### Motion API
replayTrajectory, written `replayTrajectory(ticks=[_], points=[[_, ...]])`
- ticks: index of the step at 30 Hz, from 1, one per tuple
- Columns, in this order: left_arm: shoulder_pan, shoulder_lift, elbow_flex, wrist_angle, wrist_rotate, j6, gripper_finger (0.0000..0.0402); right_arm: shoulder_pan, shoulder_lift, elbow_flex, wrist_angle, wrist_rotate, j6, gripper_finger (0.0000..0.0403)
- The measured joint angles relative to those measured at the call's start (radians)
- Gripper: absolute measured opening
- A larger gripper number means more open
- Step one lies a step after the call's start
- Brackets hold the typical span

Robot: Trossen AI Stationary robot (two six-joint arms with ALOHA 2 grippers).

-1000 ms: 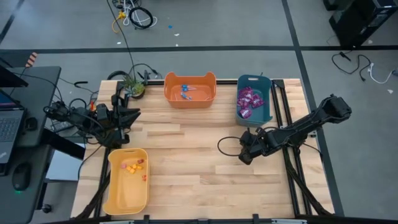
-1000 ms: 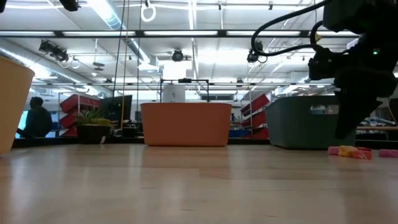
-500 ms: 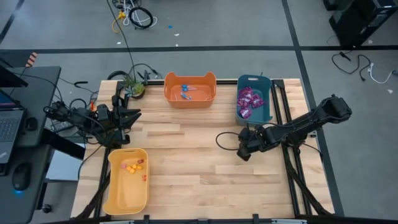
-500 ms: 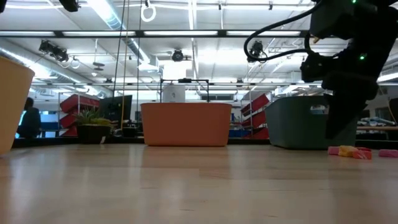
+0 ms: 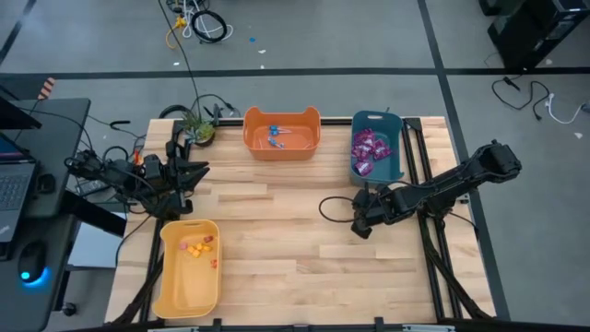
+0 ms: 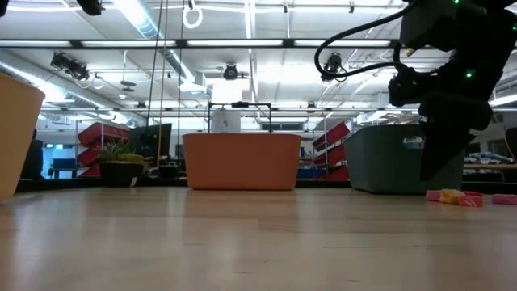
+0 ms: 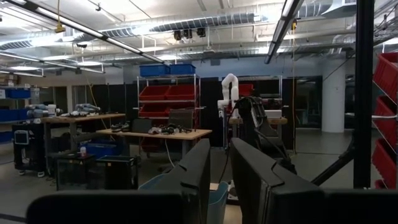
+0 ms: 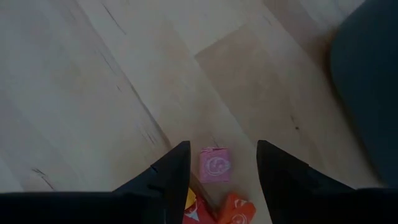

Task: Sort candy
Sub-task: Put the left pink candy into the yellow bin

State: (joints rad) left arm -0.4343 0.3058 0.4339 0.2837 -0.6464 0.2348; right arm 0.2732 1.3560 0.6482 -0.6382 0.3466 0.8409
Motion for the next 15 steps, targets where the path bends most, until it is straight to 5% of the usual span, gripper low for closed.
replayTrajectory(ticks=[15], points=[[0.0, 0.0, 0.0, 0.0, 0.0, 0.0, 0.0067, 0.0, 0.001, -0.072, 0.04, -0.02, 0.118, 0.017]])
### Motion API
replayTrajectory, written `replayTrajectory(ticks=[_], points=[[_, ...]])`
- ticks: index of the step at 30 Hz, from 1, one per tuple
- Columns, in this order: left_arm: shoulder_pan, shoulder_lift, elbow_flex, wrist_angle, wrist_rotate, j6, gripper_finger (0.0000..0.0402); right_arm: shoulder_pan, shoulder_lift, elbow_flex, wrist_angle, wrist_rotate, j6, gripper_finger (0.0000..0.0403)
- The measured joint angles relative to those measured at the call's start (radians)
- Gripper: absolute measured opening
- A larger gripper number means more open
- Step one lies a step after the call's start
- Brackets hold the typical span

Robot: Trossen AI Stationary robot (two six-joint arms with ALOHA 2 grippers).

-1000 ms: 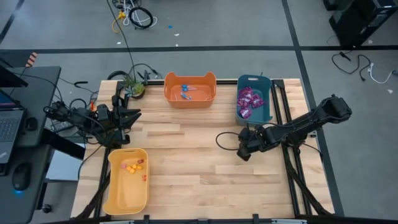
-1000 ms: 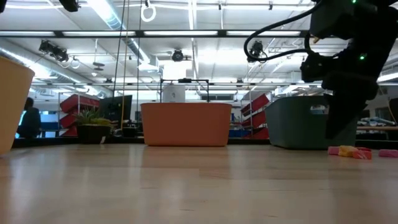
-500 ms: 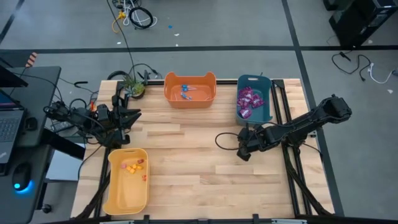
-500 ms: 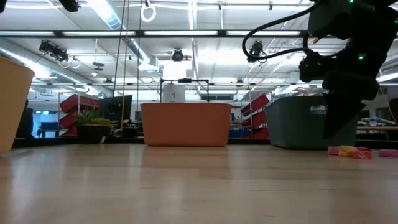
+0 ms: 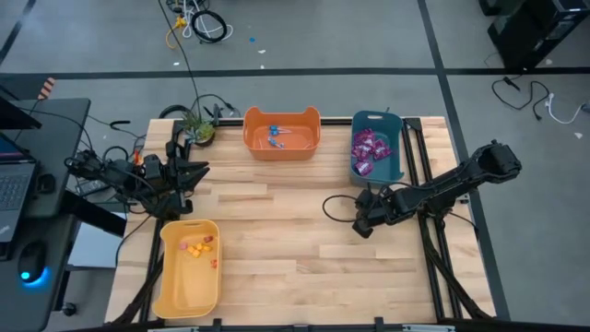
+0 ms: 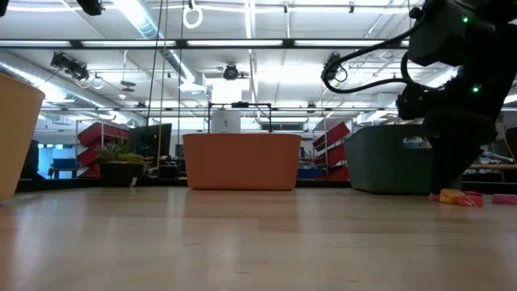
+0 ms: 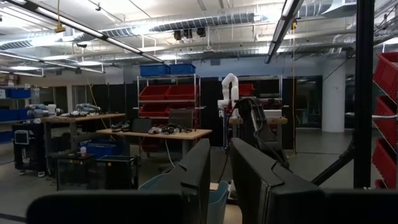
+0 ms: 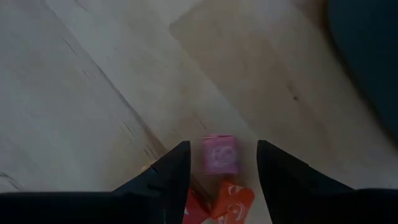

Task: Sort candy
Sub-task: Put the left pink candy into the yellow bin

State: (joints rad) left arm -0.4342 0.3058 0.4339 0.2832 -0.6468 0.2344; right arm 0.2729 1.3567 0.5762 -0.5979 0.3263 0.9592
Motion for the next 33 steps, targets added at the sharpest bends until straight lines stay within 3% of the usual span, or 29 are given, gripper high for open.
replayTrajectory(ticks=[18, 23, 30, 33], points=[[0.0, 0.0, 0.0, 0.0, 0.0, 0.0, 0.0067, 0.0, -0.002, -0.059, 0.083, -0.013, 0.029, 0.0165], [0.0, 0.0, 0.0, 0.0, 0.0, 0.0, 0.0067, 0.0, -0.002, -0.06, 0.085, -0.018, 0.032, 0.0132], [0.0, 0.0, 0.0, -0.015, 0.0, 0.0, 0.0067, 0.0, -0.002, -0.061, 0.095, -0.03, 0.008, 0.0051], [0.0, 0.0, 0.0, -0.011, 0.0, 0.0, 0.0067, 0.0, -0.002, -0.056, 0.093, -0.033, -0.016, 0.0049]])
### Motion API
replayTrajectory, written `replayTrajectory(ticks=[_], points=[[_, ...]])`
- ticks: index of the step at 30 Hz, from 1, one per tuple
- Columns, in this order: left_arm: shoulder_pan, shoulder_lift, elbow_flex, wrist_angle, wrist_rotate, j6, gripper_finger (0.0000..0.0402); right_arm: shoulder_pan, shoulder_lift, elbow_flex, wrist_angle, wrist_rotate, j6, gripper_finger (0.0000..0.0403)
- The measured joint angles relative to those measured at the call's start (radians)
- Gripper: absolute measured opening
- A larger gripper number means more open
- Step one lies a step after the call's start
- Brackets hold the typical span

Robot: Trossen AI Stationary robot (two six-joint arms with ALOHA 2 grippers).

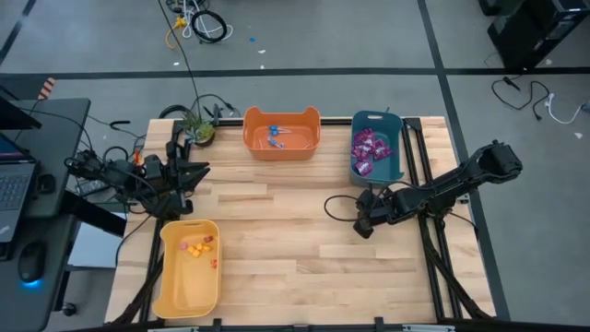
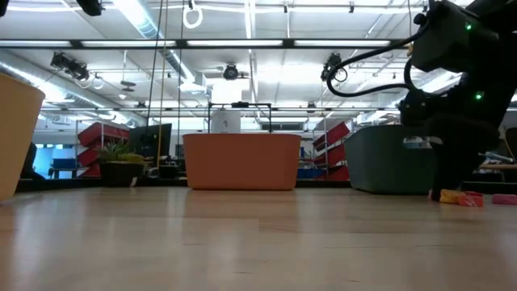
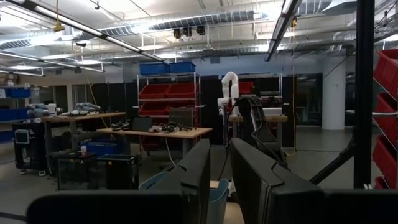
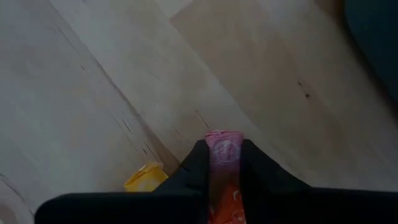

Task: Sort candy
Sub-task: Put the left pink candy into the yellow bin

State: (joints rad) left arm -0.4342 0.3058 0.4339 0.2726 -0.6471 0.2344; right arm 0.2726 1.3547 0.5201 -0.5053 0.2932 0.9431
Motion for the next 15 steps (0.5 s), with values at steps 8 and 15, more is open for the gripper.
replayTrajectory(ticks=[8, 15], points=[[0.0, 0.0, 0.0, 0.016, 0.0, -0.002, 0.0067, 0.0, -0.042, -0.001, 0.045, -0.03, -0.003, 0.0043], [0.0, 0.0, 0.0, 0.083, 0.0, 0.025, 0.0067, 0.0, -0.083, 0.0, 0.301, 0.014, -0.087, 0.0038]])
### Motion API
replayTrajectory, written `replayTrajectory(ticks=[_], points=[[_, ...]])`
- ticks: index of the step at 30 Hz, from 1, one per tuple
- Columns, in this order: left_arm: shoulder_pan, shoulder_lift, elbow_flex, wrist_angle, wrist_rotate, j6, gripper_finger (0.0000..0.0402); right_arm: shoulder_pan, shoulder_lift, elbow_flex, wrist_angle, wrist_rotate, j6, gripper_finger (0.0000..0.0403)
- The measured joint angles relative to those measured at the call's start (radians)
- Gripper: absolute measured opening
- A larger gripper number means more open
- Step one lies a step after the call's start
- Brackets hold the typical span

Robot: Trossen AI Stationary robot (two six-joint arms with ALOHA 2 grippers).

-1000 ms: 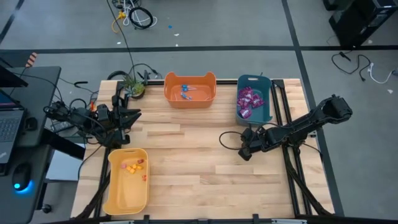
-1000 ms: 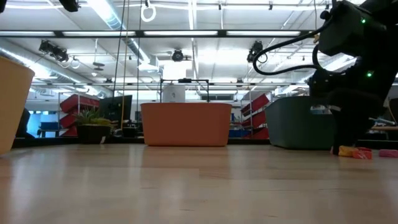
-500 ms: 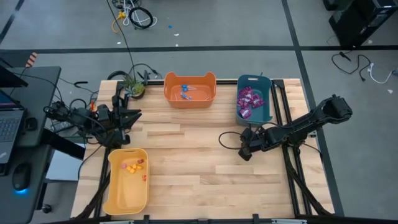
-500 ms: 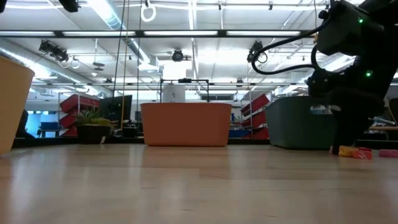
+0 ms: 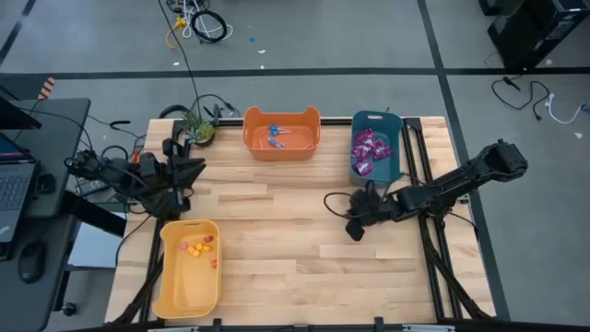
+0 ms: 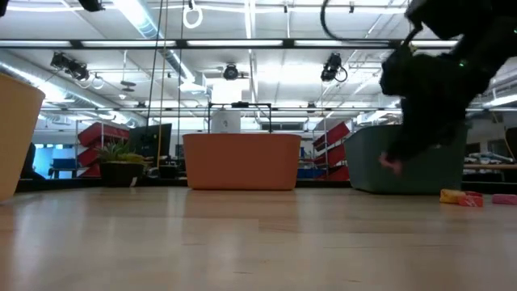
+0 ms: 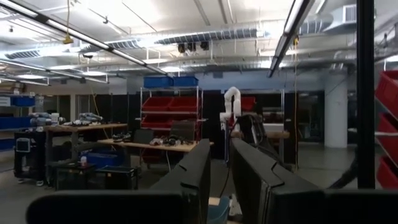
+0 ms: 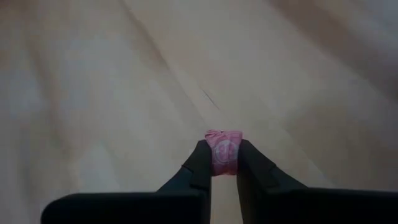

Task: Sort candy
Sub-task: Put the left pink candy into the yellow bin

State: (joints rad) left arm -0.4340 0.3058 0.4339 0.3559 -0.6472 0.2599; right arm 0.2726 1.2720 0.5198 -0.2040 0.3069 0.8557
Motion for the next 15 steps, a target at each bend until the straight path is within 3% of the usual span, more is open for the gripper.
replayTrajectory(ticks=[15], points=[[0.0, 0.0, 0.0, 0.093, 0.0, 0.05, 0.0067, 0.0, 0.041, 0.002, 0.856, 0.089, -0.496, 0.0036]])
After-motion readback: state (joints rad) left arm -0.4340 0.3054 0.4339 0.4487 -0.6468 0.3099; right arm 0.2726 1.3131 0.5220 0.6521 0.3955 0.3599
